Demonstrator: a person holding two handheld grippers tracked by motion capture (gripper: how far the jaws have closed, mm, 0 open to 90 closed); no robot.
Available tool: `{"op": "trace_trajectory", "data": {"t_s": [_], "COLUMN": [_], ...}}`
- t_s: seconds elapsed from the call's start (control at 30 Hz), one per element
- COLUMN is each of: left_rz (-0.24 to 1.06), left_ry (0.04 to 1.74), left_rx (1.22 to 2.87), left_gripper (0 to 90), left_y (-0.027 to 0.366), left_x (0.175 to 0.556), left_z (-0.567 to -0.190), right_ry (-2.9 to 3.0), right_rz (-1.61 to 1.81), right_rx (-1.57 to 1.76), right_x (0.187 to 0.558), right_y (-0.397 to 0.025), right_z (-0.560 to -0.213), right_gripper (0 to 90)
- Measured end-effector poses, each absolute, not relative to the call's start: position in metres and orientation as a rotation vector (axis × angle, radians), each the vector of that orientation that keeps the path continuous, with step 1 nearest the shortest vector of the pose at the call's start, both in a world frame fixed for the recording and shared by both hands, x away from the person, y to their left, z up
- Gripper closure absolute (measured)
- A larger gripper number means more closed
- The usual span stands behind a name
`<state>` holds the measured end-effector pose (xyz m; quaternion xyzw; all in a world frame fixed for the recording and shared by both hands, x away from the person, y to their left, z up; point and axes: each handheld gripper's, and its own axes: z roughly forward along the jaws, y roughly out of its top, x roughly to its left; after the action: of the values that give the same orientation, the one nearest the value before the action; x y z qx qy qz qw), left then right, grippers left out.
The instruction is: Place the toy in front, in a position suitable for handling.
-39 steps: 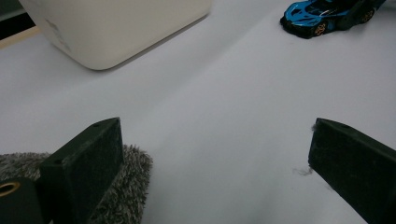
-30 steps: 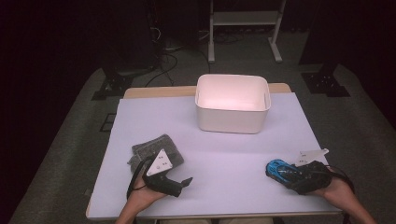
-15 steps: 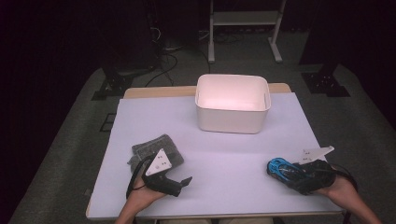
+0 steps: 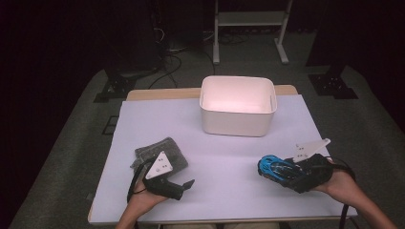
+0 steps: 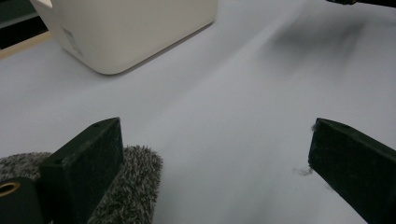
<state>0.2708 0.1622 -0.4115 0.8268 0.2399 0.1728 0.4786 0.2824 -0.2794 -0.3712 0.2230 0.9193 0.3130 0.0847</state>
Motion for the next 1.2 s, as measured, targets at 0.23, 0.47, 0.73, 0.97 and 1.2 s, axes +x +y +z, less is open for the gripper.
{"op": "trace_trajectory", "data": {"t_s": [0.23, 0.47, 0.73, 0.97, 1.2], "left_rz": [0.427, 0.429, 0.434, 0.438, 0.437], "left_ry": [0.589, 0.601, 0.609, 0.614, 0.614], "left_rx": [2.012, 2.009, 2.013, 2.021, 2.041], "left_gripper": [3.1, 3.1, 3.2, 3.2, 4.0], "left_y": [0.168, 0.174, 0.179, 0.183, 0.188], "left_x": [0.271, 0.273, 0.276, 0.277, 0.28], "left_z": [-0.41, -0.41, -0.411, -0.411, -0.413], "right_ry": [2.787, 2.844, 2.895, 2.937, 2.977], "right_rz": [0.927, 0.904, 0.896, 0.877, 0.851], "right_rx": [0.506, 0.39, 0.304, 0.217, 0.168], "right_x": [0.287, 0.292, 0.301, 0.308, 0.316], "right_y": [-0.243, -0.208, -0.176, -0.148, -0.129], "right_z": [-0.355, -0.359, -0.374, -0.387, -0.404], "right_gripper": [25.9, 27.3, 27.3, 27.3, 27.3]}}
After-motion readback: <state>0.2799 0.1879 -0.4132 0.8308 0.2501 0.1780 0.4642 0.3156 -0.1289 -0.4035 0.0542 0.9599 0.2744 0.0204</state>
